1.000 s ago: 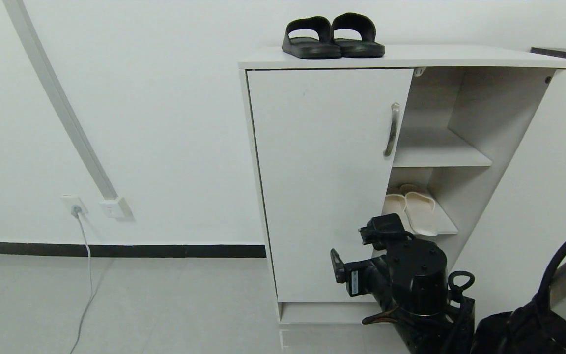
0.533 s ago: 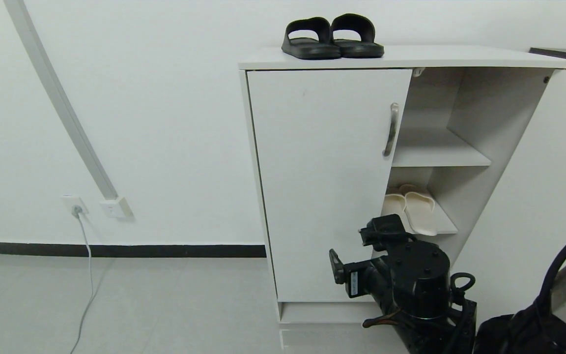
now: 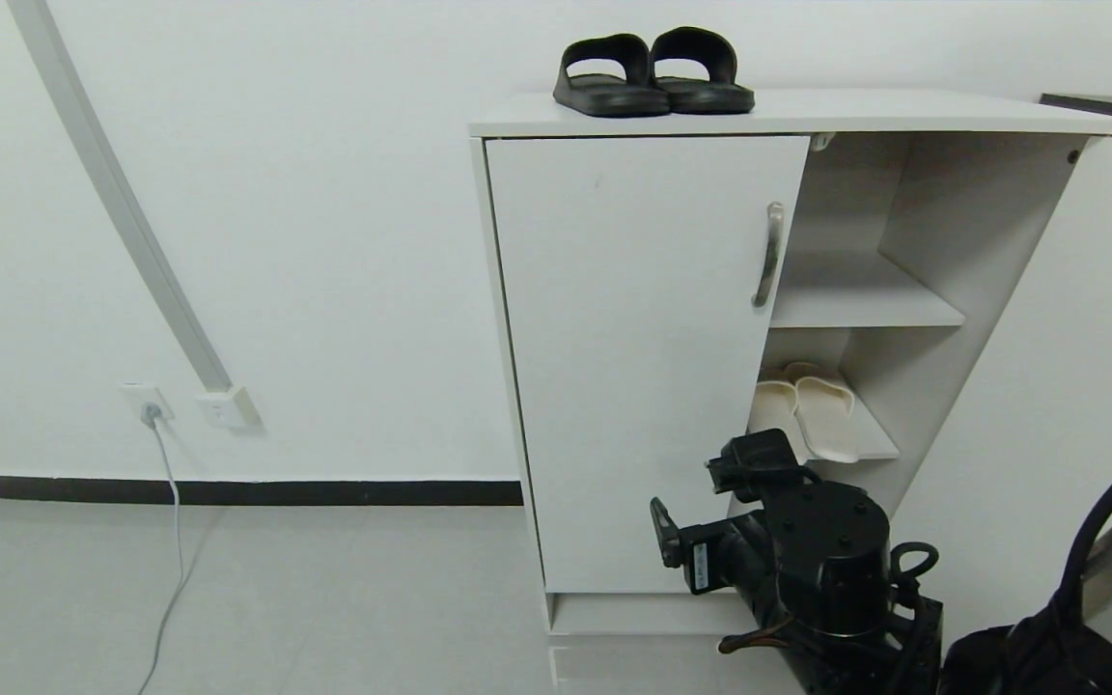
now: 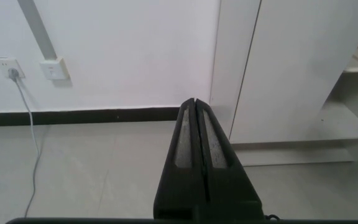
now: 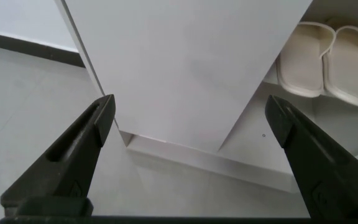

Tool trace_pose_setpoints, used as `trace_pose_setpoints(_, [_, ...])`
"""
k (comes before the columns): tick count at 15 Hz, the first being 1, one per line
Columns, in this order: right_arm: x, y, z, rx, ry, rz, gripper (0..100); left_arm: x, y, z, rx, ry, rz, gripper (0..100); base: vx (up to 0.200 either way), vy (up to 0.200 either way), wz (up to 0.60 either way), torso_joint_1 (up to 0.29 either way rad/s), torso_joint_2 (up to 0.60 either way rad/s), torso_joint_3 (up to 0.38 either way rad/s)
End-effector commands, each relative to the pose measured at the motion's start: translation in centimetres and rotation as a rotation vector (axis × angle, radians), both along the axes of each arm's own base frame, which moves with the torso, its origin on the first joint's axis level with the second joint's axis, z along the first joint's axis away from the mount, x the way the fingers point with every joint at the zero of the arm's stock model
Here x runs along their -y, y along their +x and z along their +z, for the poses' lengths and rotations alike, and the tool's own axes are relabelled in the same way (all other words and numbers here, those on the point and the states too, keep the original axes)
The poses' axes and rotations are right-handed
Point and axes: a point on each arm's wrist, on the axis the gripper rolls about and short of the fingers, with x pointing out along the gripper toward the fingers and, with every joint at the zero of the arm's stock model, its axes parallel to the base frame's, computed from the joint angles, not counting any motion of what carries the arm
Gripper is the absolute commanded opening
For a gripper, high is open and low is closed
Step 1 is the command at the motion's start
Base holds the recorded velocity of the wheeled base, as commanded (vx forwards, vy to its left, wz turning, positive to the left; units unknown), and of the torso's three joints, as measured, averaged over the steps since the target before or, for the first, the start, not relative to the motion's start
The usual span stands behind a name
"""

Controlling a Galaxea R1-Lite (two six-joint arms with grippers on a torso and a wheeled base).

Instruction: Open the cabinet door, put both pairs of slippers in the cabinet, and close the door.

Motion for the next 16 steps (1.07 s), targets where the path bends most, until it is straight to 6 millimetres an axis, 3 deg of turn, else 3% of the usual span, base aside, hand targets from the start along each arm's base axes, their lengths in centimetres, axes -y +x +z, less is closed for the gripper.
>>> trace_pose_setpoints(1, [-0.13,0.07,-0.21,-0.004,-0.005,0.001,100,0.0,0.01,0.0,-0.002,0.001,-0.001,0,0.0,0.0,0.0,0.0,0.0,0.0])
trace_pose_setpoints(5, [-0.05,0.01,-0.26,-0.006,-0.008,0.0,100,0.0,0.01,0.0,-0.002,-0.001,-0.001,0,0.0,0.0,0.0,0.009,-0.21,-0.309])
trace_pose_setpoints(16, [0.0,-0.16,-0.35,-0.004,-0.027,0.004,100,0.0,0.01,0.0,-0.002,0.001,-0.001,0,0.0,0.0,0.0,0.097,-0.49,-0.352])
